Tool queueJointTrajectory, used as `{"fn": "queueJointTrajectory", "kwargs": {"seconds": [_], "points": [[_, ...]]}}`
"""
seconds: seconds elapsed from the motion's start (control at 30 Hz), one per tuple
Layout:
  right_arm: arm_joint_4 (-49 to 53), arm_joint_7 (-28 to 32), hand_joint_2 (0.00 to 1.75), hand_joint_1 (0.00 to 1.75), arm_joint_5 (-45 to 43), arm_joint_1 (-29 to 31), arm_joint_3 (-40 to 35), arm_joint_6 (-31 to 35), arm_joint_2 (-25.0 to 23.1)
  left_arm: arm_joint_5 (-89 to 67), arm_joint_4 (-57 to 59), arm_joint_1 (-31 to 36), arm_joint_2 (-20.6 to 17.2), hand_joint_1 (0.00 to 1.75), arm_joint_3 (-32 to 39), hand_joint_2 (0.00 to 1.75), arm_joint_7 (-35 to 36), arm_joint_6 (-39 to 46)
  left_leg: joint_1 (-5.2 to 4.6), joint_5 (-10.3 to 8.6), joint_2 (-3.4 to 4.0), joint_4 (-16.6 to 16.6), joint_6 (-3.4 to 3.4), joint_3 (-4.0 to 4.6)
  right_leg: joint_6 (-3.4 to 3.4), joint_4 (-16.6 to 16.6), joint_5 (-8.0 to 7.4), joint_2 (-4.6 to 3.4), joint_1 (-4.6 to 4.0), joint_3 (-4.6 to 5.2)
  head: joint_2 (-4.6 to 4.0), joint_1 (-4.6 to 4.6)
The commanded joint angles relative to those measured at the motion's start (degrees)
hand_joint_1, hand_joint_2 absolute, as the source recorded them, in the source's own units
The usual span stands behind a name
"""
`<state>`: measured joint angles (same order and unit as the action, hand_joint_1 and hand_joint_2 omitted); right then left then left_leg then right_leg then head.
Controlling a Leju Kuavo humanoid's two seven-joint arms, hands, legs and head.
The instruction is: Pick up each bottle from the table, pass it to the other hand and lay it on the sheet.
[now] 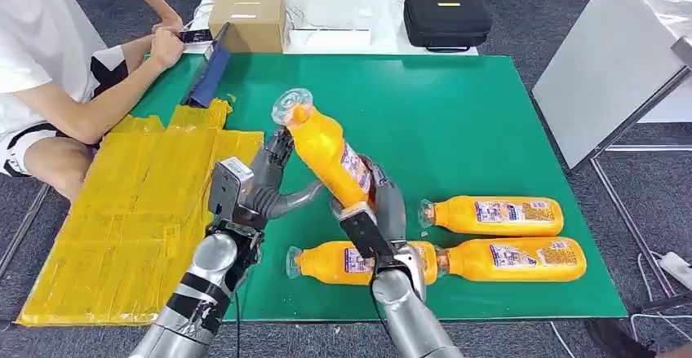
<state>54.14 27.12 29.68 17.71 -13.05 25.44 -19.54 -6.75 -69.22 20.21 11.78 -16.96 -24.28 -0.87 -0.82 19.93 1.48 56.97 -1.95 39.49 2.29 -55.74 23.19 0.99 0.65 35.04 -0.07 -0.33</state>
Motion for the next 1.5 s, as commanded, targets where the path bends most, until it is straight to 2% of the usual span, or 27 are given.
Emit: {"fn": "queueJointTrajectory", "kwargs": {"seconds": [0.03,0.17,0.27,0.43,0.47,0.5,0.6,0.7,0.73,0.77,0.83,0.93,0.97,1.0,1.07,1.13,1.2,1.27,1.3,1.33,1.37,1.4,1.5], "points": [[-7.96,0.71,1.75,1.75,0.46,4.33,-3.57,-0.47,0.29,0.39,2.98,2.95,-0.74,0.00,-3.17,1.75,-0.05,-0.60,0.07,0.12,-0.09,0.03,0.13,-0.25,-0.07,0.01,0.09,-0.04,-0.03,-0.27,0.00,0.00],[-11.76,-0.58,1.75,1.75,2.84,5.08,-6.93,0.59,-0.46,0.89,4.65,3.87,-0.46,0.00,-3.62,1.75,-0.05,-0.74,0.08,0.21,-0.11,0.06,0.19,-0.43,-0.10,-0.02,0.17,-0.08,-0.03,-0.43,0.02,0.00],[-12.88,-0.49,1.75,1.75,2.39,5.25,-8.06,1.52,-0.46,0.99,5.14,4.20,-0.45,0.00,-3.65,1.75,-0.08,-0.72,0.05,0.07,-0.04,-0.03,0.10,-0.21,-0.05,0.06,0.04,-0.05,-0.03,-0.21,0.00,0.00],[-13.69,1.72,1.75,1.75,2.89,5.41,-12.36,5.36,-0.46,1.17,7.48,5.51,-0.30,0.00,-3.60,1.75,-0.12,-0.52,0.07,0.17,-0.11,0.03,0.15,-0.37,-0.08,0.00,0.14,-0.05,-0.02,-0.37,0.02,0.00],[-13.44,1.78,1.75,1.75,3.86,5.30,-13.41,6.43,-0.46,1.12,8.34,5.99,-0.17,0.00,-3.63,1.75,-0.17,-0.65,0.06,0.06,-0.06,-0.01,0.09,-0.17,-0.05,0.04,0.04,-0.03,-0.03,-0.17,0.00,0.00],[-13.26,1.86,1.75,1.75,4.44,5.14,-14.25,6.81,-0.46,1.13,8.88,6.29,0.01,0.00,-3.54,1.75,-0.18,-0.56,0.10,0.25,-0.12,0.09,0.19,-0.48,-0.10,-0.03,0.21,-0.07,-0.04,-0.49,0.00,-0.02],[-14.14,1.13,1.75,1.75,6.33,5.09,-15.87,6.48,-0.42,1.22,10.52,7.05,0.58,0.00,-3.19,1.75,-0.34,-0.23,0.05,0.06,-0.09,-0.02,0.11,-0.21,-0.05,0.04,0.05,-0.01,-0.02,-0.20,0.00,-0.02],[-15.52,1.47,1.75,1.75,5.99,5.36,-15.78,6.52,-0.46,1.64,10.16,6.80,0.87,0.00,-2.67,1.75,-1.10,0.37,0.12,0.22,-0.21,0.08,0.20,-0.45,-0.11,-0.02,0.20,0.02,-0.05,-0.48,0.02,0.00],[-15.72,1.87,1.75,1.75,5.76,5.39,-15.73,6.80,-0.46,1.81,9.64,6.47,0.89,1.29,-2.48,1.75,-1.23,0.67,0.08,0.14,-0.18,0.02,0.16,-0.35,-0.09,0.01,0.14,0.03,-0.03,-0.35,0.00,0.00],[-15.61,2.08,1.75,1.75,5.69,5.31,-15.69,6.96,-0.46,1.84,9.40,6.33,0.81,1.75,-2.43,1.75,-1.24,0.74,0.11,0.21,-0.21,0.06,0.20,-0.45,-0.11,-0.01,0.20,0.02,-0.05,-0.47,0.00,0.00],[-14.70,2.30,1.75,1.75,5.82,4.93,-15.59,7.00,-0.34,1.84,9.14,6.11,0.67,1.75,-2.40,1.75,-1.25,0.75,0.07,0.09,-0.11,0.01,0.11,-0.22,-0.06,0.03,0.08,0.00,-0.03,-0.22,0.00,0.00],[-12.90,1.82,1.75,1.75,6.02,4.31,-15.34,6.75,0.02,2.02,9.86,6.24,0.80,1.75,-1.75,1.75,-0.88,1.42,0.08,0.20,-0.21,0.04,0.17,-0.41,-0.09,0.00,0.20,0.04,-0.02,-0.43,0.00,0.00],[-12.51,1.83,1.75,1.75,5.92,4.19,-15.27,6.50,0.11,2.09,9.94,6.27,0.83,1.75,-1.49,1.75,-0.90,1.79,0.07,0.07,-0.13,-0.02,0.10,-0.19,-0.05,0.05,0.07,0.03,-0.03,-0.20,0.00,0.00],[-12.45,1.83,1.75,1.75,5.92,4.28,-15.26,6.45,0.12,2.09,9.95,6.30,0.71,1.75,-1.44,1.75,-0.89,1.77,0.09,0.21,-0.19,0.06,0.18,-0.43,-0.09,0.00,0.20,0.02,-0.03,-0.45,0.00,-0.02],[-12.45,1.83,1.75,1.75,5.92,4.28,-15.26,6.45,0.12,2.09,9.95,6.30,0.71,1.75,-1.44,1.75,-0.89,1.77,0.07,0.08,-0.11,-0.01,0.11,-0.21,-0.05,0.05,0.07,0.01,-0.03,-0.22,0.00,0.00],[-12.45,1.83,1.75,1.75,5.92,4.28,-15.26,6.45,0.12,2.09,9.95,6.30,0.71,1.75,-1.44,1.75,-0.89,1.77,0.11,0.28,-0.20,0.10,0.21,-0.54,-0.11,-0.04,0.26,0.00,-0.03,-0.56,0.00,0.00],[-11.48,1.81,1.75,1.75,5.82,3.87,-15.09,6.25,0.29,2.30,9.65,6.19,0.80,1.75,-0.93,1.75,-1.03,2.20,0.06,0.08,-0.13,-0.01,0.12,-0.21,-0.06,0.03,0.08,0.02,-0.03,-0.22,0.00,0.00],[-9.65,1.98,1.75,1.75,5.25,3.14,-14.73,5.72,0.56,2.50,8.79,5.86,0.57,1.75,-0.39,1.75,-1.24,2.70,0.13,0.30,-0.23,0.13,0.23,-0.54,-0.13,-0.05,0.27,0.01,-0.05,-0.57,0.00,0.00],[-8.31,2.19,1.75,1.75,4.91,2.62,-14.47,5.78,0.73,2.46,8.28,5.71,0.41,1.75,-0.08,1.75,-1.34,3.11,0.08,0.14,-0.16,0.04,0.15,-0.31,-0.08,0.00,0.14,0.02,-0.03,-0.31,0.00,-0.02],[-6.35,2.58,1.75,1.45,4.28,1.75,-13.92,6.30,0.80,2.36,7.70,5.58,0.20,1.75,0.19,1.75,-1.37,3.50,0.10,0.24,-0.21,0.09,0.19,-0.47,-0.11,-0.03,0.23,0.02,-0.04,-0.48,0.00,0.00],[-3.12,3.46,1.75,0.17,3.14,0.34,-13.09,7.15,0.85,1.62,6.97,5.53,-0.11,1.75,0.56,1.75,-1.46,4.77,0.09,0.10,-0.13,0.01,0.13,-0.21,-0.07,0.03,0.09,0.02,-0.05,-0.22,0.00,0.00],[0.12,3.86,1.75,0.00,2.18,-0.93,-12.73,7.15,1.08,0.24,6.61,5.66,-0.41,1.75,0.89,1.75,-1.12,6.76,0.10,0.19,-0.18,0.06,0.18,-0.37,-0.09,-0.01,0.18,0.01,-0.04,-0.37,0.00,-0.02],[4.23,2.97,1.75,0.00,2.06,-2.33,-12.94,6.47,1.81,-0.06,6.51,6.15,-0.77,1.75,1.43,1.75,-0.95,7.15,0.12,0.28,-0.19,0.15,0.21,-0.41,-0.11,-0.09,0.26,-0.02,-0.05,-0.44,0.00,0.00]]}}
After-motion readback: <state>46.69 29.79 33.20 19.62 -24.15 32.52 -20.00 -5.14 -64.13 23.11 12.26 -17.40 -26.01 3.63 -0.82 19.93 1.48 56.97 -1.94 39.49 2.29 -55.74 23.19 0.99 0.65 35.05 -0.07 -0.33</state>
